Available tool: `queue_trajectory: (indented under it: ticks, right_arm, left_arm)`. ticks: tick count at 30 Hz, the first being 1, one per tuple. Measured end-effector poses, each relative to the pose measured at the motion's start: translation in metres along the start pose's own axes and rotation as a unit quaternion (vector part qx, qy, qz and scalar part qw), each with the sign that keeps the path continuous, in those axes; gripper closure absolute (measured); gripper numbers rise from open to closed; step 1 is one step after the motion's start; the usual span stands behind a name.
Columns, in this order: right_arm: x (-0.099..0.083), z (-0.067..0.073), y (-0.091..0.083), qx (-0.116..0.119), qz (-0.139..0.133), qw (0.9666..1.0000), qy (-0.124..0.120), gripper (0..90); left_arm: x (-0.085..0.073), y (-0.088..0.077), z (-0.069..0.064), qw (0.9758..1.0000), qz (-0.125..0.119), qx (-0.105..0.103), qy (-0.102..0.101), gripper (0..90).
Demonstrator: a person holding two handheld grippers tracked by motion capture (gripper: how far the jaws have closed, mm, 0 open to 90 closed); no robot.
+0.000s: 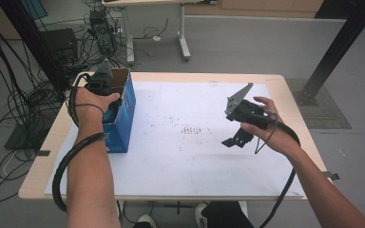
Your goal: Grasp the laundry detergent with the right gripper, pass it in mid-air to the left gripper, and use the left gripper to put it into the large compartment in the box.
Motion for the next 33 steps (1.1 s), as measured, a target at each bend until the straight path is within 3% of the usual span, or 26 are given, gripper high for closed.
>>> queue_trajectory:
  ticks: [33]
  right_arm:
    - [0.0005,0.0007,-0.0019,-0.001,0.002,1.0,-0.002,5.6]
  left_arm:
    - [-0.0005,0.0,-0.0007,1.0,-0.009,0.003,-0.001,36.1]
Point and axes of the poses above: each handheld gripper's, and its own axes: y roughly forward along the jaws, x roughly out of its top, z roughly to its left, the point moved 7 cm from there along y, roughly forward along the jaws, and after that the axes turned 4 degrees about -z, right-handed, at the moved point
